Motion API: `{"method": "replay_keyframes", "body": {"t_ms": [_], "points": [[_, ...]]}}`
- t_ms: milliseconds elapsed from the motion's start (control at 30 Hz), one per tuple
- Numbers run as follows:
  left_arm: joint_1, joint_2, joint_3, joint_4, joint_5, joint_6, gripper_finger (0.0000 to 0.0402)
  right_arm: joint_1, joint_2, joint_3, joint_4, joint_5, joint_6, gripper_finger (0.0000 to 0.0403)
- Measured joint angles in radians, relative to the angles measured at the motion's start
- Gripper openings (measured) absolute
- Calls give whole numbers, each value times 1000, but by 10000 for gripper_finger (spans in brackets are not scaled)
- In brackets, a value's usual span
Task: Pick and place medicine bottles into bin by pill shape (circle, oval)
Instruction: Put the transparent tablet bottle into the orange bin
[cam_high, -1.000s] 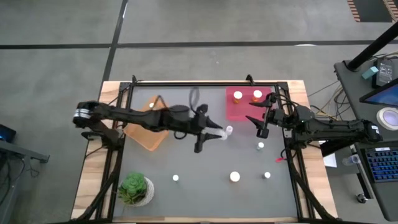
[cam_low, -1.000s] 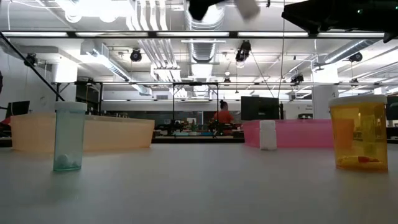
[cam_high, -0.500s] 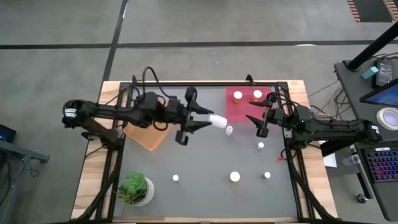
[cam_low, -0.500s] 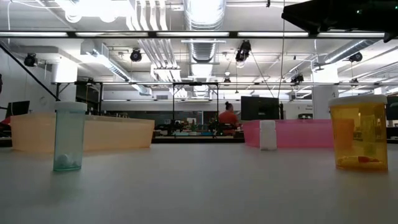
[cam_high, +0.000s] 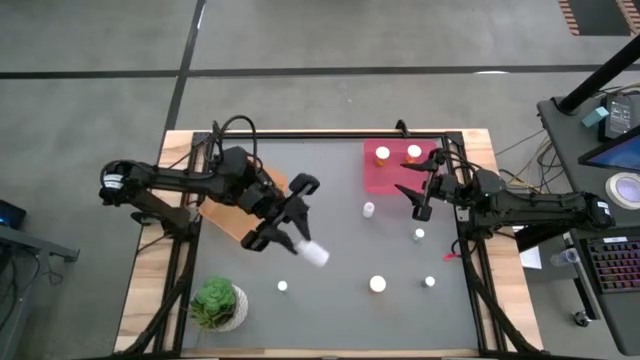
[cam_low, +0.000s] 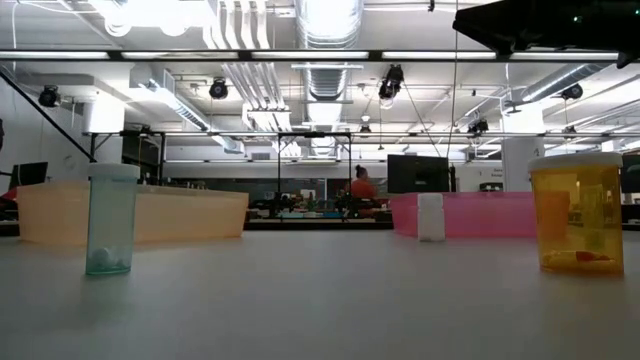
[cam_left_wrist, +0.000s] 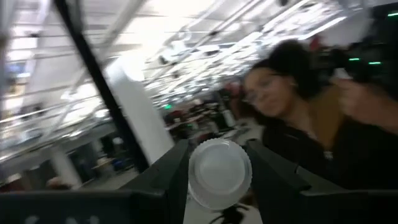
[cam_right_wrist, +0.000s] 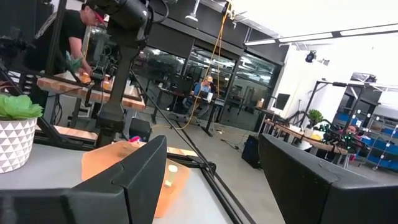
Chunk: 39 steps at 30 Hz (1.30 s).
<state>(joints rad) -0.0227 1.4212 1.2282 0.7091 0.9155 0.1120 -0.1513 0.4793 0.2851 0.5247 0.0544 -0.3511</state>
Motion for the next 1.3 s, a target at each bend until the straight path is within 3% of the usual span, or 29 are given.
{"method": "replay_keyframes", "body": {"t_ms": [233, 333, 500, 600, 733, 800, 933, 1133, 1300], "points": [[2, 0, 0, -8, 31, 0, 125, 0, 0, 0, 0, 0, -1, 247], [6, 0, 0, -49, -61, -26, 125, 0, 0, 0, 0, 0, -1, 247], [19, -2, 15, -312, -560, -79, 125, 0, 0, 0, 0, 0, -1, 247], [21, -2, 55, -564, -901, -115, 125, 0, 0, 0, 0, 0, -1, 247], [27, -2, 124, -947, -1352, -272, 125, 0, 0, 0, 0, 0, -2, 247], [35, -2, 149, -1110, -1478, -374, 125, 0, 0, 0, 0, 0, -2, 247], [50, -2, 174, -1281, -1509, -504, 125, 0, 0, 0, 0, 0, -2, 247], [67, 0, 172, -1344, -1510, -562, 125, 0, 0, 0, 0, 0, -2, 247], [96, 6, 157, -1502, -1523, -672, 125, 0, 0, 0, 0, 0, -1, 247]]}}
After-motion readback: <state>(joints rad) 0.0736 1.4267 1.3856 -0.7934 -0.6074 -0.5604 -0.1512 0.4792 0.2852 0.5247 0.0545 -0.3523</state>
